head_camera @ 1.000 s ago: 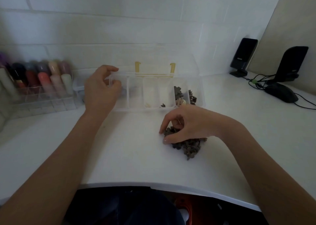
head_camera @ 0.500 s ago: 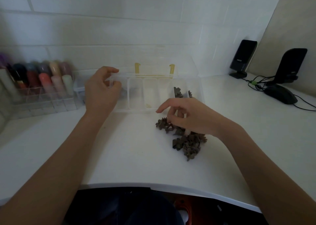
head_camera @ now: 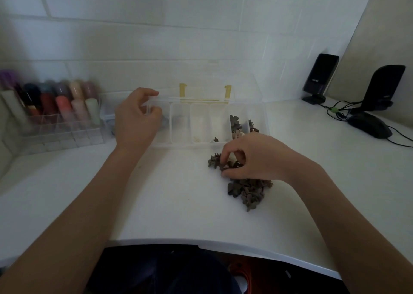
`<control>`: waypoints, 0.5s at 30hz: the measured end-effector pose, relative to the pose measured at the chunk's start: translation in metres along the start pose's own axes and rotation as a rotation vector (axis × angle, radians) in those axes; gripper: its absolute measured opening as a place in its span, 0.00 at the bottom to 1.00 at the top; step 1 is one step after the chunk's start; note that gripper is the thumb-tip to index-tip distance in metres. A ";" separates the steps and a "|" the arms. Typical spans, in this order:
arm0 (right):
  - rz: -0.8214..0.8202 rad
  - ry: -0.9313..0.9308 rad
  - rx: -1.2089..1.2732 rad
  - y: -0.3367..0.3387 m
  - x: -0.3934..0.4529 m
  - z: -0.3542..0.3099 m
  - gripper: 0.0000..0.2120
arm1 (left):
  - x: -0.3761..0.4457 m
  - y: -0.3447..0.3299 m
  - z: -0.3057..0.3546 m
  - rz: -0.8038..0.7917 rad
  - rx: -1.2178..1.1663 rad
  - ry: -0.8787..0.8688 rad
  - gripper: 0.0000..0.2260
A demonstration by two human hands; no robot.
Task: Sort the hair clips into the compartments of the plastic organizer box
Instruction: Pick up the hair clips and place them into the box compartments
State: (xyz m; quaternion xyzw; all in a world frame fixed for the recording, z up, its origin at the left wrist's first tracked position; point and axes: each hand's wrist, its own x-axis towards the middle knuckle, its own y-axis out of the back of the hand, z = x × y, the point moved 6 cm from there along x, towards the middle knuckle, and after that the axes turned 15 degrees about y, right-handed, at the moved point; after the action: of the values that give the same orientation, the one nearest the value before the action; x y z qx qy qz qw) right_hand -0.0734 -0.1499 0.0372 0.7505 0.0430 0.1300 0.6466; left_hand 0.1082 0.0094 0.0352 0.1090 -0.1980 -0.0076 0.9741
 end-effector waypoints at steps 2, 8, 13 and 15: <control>0.000 0.022 -0.004 -0.002 0.001 -0.004 0.06 | 0.000 0.000 0.000 -0.001 0.003 0.002 0.14; 0.306 0.058 0.343 0.009 0.005 0.000 0.05 | -0.001 0.000 0.001 0.008 0.014 -0.018 0.15; 0.410 0.081 0.490 0.011 0.004 0.006 0.09 | -0.003 0.000 0.001 -0.003 -0.004 -0.005 0.14; 0.405 0.092 0.447 0.009 0.005 0.006 0.09 | -0.002 0.000 0.000 -0.005 -0.015 -0.001 0.14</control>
State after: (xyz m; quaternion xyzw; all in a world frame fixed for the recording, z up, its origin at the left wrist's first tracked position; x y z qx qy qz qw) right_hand -0.0684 -0.1556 0.0460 0.8608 -0.0508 0.2775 0.4236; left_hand 0.1059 0.0094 0.0347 0.1020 -0.1980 -0.0116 0.9748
